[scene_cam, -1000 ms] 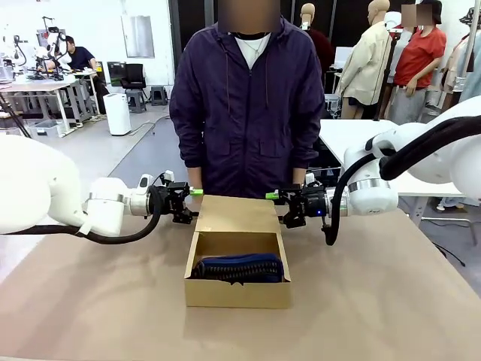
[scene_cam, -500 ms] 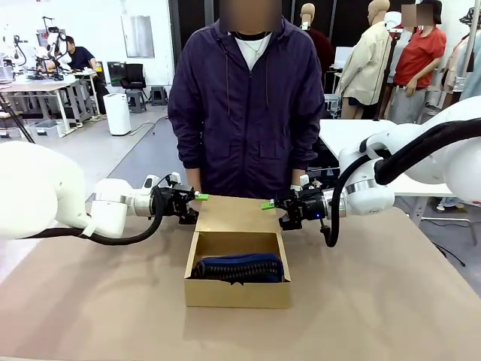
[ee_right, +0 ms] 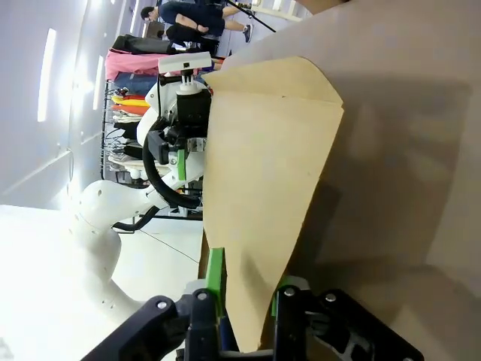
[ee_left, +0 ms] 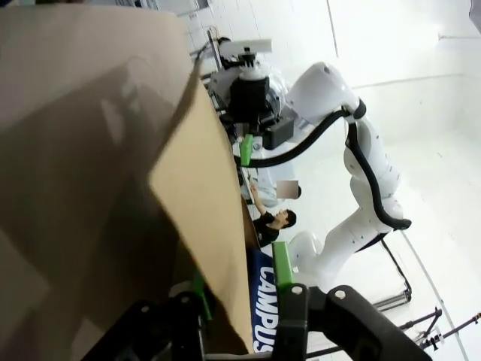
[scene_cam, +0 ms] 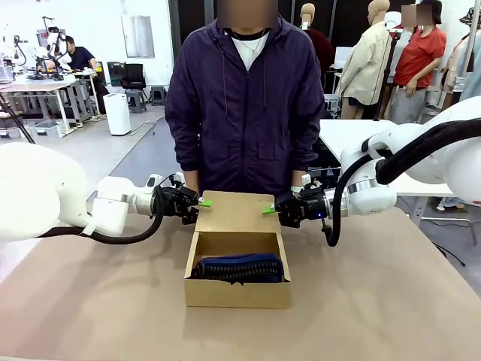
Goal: Pack the items into the box.
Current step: Close the Mailer Box.
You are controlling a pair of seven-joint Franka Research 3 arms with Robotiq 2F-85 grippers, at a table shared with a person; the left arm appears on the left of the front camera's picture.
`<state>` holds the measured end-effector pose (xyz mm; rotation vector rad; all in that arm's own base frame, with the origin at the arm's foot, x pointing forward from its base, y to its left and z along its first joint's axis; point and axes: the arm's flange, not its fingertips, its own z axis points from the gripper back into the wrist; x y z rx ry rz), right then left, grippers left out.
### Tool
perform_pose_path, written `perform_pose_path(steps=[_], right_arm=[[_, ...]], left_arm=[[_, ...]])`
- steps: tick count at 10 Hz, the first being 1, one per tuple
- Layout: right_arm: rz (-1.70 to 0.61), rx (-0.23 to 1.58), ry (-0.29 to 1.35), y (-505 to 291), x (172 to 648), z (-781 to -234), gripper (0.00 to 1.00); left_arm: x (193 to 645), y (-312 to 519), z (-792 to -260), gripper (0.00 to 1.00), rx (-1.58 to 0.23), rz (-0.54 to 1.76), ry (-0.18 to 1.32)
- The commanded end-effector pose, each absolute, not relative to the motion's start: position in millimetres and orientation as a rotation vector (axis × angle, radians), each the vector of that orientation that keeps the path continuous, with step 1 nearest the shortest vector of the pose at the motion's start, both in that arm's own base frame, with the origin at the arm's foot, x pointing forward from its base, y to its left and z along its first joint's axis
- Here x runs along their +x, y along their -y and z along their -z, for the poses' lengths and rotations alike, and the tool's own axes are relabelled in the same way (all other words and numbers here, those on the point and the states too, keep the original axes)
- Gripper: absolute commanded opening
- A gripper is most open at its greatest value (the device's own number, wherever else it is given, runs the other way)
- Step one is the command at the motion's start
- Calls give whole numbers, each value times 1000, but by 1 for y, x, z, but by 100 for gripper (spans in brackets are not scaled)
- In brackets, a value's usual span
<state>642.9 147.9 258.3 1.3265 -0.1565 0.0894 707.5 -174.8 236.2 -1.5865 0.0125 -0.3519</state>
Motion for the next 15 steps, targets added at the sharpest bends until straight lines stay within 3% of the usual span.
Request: perform_pose_path(steps=[1,8,10,11,15], right_arm=[[-122,1350,193,-145,644,-270,31],[-393,1303,450,-132,600,-334,31],[-449,1233,382,-146,599,-336,31],[-377,1285,417,-135,611,-338,31],[-377,1285,417,-135,611,-338,31]], left_arm=[[708,178,-249,42,-1579,441,-26],[653,185,-310,42,-1465,755,124],[643,190,-318,42,-1364,701,218],[674,189,-310,42,-1481,738,106],[674,189,-310,42,-1481,738,106]])
